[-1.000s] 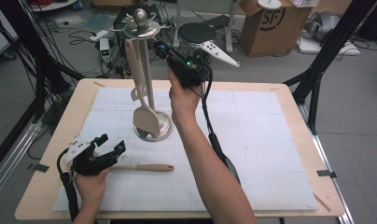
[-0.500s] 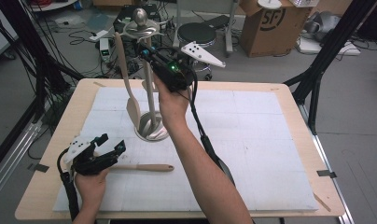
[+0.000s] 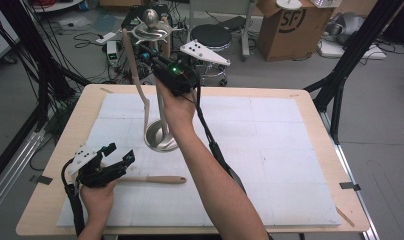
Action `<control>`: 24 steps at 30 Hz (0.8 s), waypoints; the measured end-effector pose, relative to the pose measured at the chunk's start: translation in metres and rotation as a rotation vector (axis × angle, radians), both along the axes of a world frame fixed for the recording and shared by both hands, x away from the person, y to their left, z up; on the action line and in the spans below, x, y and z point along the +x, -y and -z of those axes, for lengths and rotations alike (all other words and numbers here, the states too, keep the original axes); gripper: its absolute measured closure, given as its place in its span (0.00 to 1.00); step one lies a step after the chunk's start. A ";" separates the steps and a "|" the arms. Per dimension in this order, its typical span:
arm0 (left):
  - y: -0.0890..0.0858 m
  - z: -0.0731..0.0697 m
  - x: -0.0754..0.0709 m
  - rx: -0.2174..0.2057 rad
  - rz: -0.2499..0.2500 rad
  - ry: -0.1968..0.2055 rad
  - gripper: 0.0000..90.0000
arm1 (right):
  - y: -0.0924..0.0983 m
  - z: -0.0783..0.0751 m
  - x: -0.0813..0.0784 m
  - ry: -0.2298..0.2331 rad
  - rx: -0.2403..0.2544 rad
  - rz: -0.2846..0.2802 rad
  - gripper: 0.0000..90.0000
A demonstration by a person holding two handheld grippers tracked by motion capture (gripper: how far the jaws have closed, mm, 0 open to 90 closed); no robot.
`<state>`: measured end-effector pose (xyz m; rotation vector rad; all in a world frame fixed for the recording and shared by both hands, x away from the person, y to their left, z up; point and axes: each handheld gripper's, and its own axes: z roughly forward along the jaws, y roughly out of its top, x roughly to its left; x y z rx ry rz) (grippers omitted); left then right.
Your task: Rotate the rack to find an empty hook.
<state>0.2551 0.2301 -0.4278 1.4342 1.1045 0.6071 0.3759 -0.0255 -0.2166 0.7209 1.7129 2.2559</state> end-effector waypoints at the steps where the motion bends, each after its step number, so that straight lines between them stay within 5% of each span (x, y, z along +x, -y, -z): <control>1: 0.000 0.000 0.000 0.001 0.001 -0.001 0.26 | 0.002 0.001 -0.001 -0.002 -0.001 -0.007 1.00; 7: -0.005 0.000 0.000 -0.008 -0.015 -0.001 0.26 | 0.015 0.014 -0.004 -0.017 -0.019 0.008 0.99; 17: -0.007 0.000 0.000 -0.011 -0.025 -0.006 0.26 | 0.042 0.040 -0.003 -0.052 -0.061 0.064 0.68; 24: -0.008 0.001 -0.001 -0.010 -0.023 -0.008 0.26 | 0.057 0.052 -0.004 -0.082 -0.078 0.076 0.62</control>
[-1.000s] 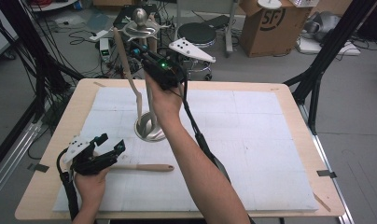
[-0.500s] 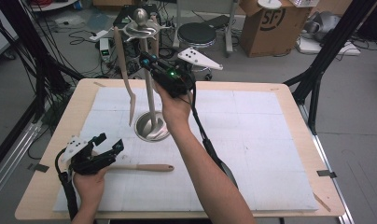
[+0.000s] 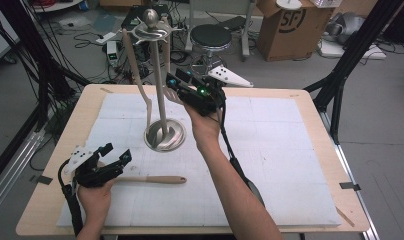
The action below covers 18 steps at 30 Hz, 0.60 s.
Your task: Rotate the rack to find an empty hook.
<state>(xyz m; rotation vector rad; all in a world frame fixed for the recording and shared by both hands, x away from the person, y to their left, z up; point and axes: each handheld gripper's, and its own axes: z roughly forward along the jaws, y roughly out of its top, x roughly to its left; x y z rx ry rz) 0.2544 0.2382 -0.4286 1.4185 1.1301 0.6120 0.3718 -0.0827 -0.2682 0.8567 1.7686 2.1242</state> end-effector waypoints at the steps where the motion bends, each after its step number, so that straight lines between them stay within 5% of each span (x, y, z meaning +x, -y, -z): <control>1: 0.000 0.000 0.000 -0.001 0.000 0.000 0.26 | 0.003 0.002 -0.001 0.005 -0.006 0.006 0.62; 8: 0.001 0.000 0.000 -0.003 -0.001 -0.003 0.26 | 0.027 0.018 -0.001 -0.029 -0.007 0.040 0.55; 13: 0.002 0.001 0.000 0.004 0.004 -0.008 0.26 | 0.049 0.035 -0.006 -0.041 -0.092 0.050 0.47; 18: 0.005 0.000 0.001 0.013 0.012 -0.006 0.26 | 0.074 0.048 -0.008 -0.066 -0.096 0.071 0.44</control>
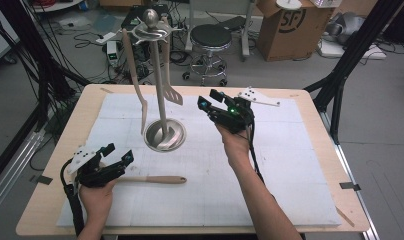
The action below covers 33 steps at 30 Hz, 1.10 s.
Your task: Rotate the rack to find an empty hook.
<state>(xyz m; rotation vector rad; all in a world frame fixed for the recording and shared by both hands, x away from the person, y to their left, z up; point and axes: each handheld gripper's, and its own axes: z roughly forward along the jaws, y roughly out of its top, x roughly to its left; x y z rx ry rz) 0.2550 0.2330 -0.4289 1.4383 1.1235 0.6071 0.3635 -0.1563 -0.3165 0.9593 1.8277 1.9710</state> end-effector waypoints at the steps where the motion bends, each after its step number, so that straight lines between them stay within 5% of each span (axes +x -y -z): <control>1: 0.000 0.000 0.000 0.000 0.001 0.000 0.26 | 0.004 0.001 -0.001 0.000 -0.002 0.002 0.43; 7: -0.001 0.001 0.000 0.003 0.001 -0.004 0.26 | 0.021 0.009 -0.012 0.014 -0.056 0.013 0.40; 20: 0.001 0.000 -0.001 0.011 0.000 0.006 0.26 | 0.056 0.024 -0.025 -0.024 -0.029 0.040 0.34; 23: 0.000 -0.001 -0.002 0.003 0.009 0.018 0.26 | 0.057 0.028 -0.024 -0.022 -0.055 0.044 0.32; 28: 0.001 0.000 -0.001 -0.001 0.022 0.020 0.26 | 0.059 0.040 -0.024 -0.100 -0.142 0.021 0.23; 33: 0.001 0.000 -0.001 -0.004 0.024 0.013 0.26 | 0.073 0.056 -0.027 -0.134 -0.154 0.053 0.22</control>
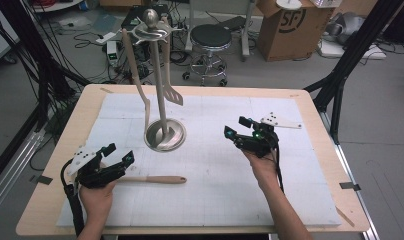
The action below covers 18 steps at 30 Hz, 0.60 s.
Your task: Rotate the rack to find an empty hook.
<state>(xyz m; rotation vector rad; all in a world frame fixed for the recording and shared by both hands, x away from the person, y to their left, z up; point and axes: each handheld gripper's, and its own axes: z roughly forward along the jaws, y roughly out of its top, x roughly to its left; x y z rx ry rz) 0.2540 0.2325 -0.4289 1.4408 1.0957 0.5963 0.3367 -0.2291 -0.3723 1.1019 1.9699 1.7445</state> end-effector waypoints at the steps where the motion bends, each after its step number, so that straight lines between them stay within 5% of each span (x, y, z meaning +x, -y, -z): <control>1: 0.000 0.000 0.000 0.000 0.001 -0.001 0.26 | 0.003 0.003 0.000 -0.001 -0.013 0.007 0.22; 8: 0.002 0.001 0.001 0.004 0.027 -0.010 0.26 | 0.026 0.020 -0.012 -0.002 -0.095 0.050 0.20; 18: 0.008 0.000 0.002 -0.003 0.101 0.015 0.26 | 0.050 0.031 -0.026 -0.016 -0.097 0.096 0.20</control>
